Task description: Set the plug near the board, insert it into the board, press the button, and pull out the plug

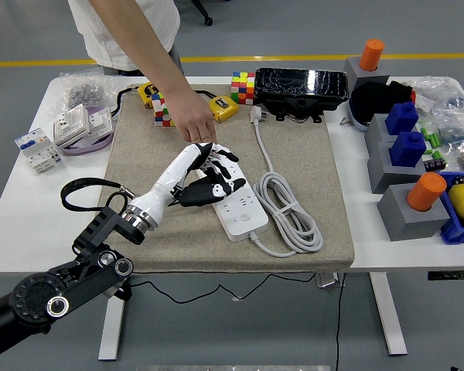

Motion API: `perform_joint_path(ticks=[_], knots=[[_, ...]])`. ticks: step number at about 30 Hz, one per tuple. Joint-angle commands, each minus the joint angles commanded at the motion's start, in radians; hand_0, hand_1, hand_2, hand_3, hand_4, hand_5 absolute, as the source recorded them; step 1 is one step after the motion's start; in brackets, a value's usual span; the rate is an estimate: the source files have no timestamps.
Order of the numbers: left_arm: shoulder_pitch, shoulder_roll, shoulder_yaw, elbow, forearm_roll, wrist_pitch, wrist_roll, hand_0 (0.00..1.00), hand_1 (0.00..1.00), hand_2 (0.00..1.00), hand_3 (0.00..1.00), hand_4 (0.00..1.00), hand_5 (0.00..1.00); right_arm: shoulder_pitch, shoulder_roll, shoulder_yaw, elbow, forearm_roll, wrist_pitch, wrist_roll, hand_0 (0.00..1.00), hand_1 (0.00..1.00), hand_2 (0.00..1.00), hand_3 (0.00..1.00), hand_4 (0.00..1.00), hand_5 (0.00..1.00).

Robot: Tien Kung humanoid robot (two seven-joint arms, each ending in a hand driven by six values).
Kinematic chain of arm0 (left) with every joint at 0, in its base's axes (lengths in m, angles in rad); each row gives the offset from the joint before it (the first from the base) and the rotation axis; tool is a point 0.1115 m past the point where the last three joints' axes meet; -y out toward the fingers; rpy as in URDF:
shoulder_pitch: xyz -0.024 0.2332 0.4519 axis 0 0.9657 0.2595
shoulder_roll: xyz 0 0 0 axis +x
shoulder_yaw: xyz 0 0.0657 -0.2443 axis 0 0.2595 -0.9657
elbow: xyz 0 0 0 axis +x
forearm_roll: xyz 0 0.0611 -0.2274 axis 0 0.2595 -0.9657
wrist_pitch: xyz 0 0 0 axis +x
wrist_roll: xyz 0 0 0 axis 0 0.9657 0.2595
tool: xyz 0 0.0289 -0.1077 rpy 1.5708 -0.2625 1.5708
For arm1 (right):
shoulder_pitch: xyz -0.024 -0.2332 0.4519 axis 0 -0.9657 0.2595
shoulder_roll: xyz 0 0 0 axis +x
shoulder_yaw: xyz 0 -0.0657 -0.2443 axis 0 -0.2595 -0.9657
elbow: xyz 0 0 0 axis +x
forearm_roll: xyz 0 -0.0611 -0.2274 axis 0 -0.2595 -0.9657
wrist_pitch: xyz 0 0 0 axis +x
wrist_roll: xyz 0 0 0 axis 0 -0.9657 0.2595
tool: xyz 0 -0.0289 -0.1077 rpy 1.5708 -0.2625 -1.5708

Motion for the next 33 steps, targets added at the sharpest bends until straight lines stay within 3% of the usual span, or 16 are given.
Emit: perform_joint_path(ticks=[5,10,11,15,16,17,22,23,26,29,33], knots=[[-0.001,-0.008,-0.008,0.038,0.052,0.019,-0.006,0.545,0.590,0.573,0.609,0.849,0.327,0.000,0.000,-0.001,0.000,0.000,0.000,0.000,0.573,0.632,0.612,0.545,0.884,0.419],[0.002,-0.001,-0.004,0.018,0.042,0.008,0.000,0.545,0.590,0.573,0.609,0.849,0.327,0.000,0.000,0.001,0.000,0.000,0.000,0.000,0.573,0.632,0.612,0.545,0.884,0.419],[0.002,0.000,-0.002,0.012,0.043,0.003,0.004,0.323,0.352,0.395,0.613,0.821,0.296,0.000,0.000,0.001,-0.001,0.001,0.000,0.000,0.573,0.632,0.613,0.545,0.884,0.419],[0.005,0.004,-0.002,-0.026,0.063,-0.040,0.049,0.323,0.352,0.395,0.613,0.821,0.296,-0.001,0.000,0.001,0.000,0.000,0.001,0.000,0.573,0.632,0.613,0.545,0.884,0.419],[0.005,0.005,-0.003,-0.037,0.076,-0.057,0.072,0.323,0.352,0.395,0.613,0.821,0.296,0.000,0.000,0.001,0.000,0.000,0.001,0.000,0.573,0.632,0.613,0.545,0.884,0.419],[0.006,0.006,-0.003,-0.045,0.087,-0.074,0.092,0.116,0.072,0.130,0.800,0.840,0.275,0.000,0.001,0.001,0.000,-0.001,0.001,0.000,0.574,0.632,0.613,0.545,0.884,0.418],[0.004,0.014,-0.009,-0.108,0.213,-0.246,0.280,0.116,0.072,0.130,0.800,0.840,0.275,0.000,0.000,0.001,0.001,-0.001,0.001,-0.001,0.574,0.632,0.613,0.545,0.884,0.418],[0.004,0.014,-0.010,-0.116,0.235,-0.281,0.319,0.083,0.064,0.122,0.891,0.843,0.269,-0.001,0.000,0.001,0.001,-0.001,0.002,-0.001,0.574,0.632,0.612,0.545,0.884,0.418],[0.002,0.015,-0.011,-0.134,0.289,-0.369,0.431,0.083,0.064,0.122,0.891,0.843,0.269,-0.001,-0.001,0.000,0.001,-0.001,0.002,-0.001,0.574,0.632,0.612,0.545,0.884,0.418],[-0.002,0.016,-0.003,-0.139,0.298,-0.413,0.491,0.081,0.064,0.122,0.890,0.850,0.268,-0.001,0.000,0.001,0.001,0.000,0.002,-0.001,0.574,0.632,0.613,0.546,0.885,0.419],[-0.004,0.017,0.005,-0.137,0.297,-0.441,0.510,0.081,0.064,0.122,0.890,0.850,0.268,-0.001,0.000,0.002,0.001,-0.001,0.002,-0.001,0.574,0.632,0.613,0.546,0.885,0.419]])
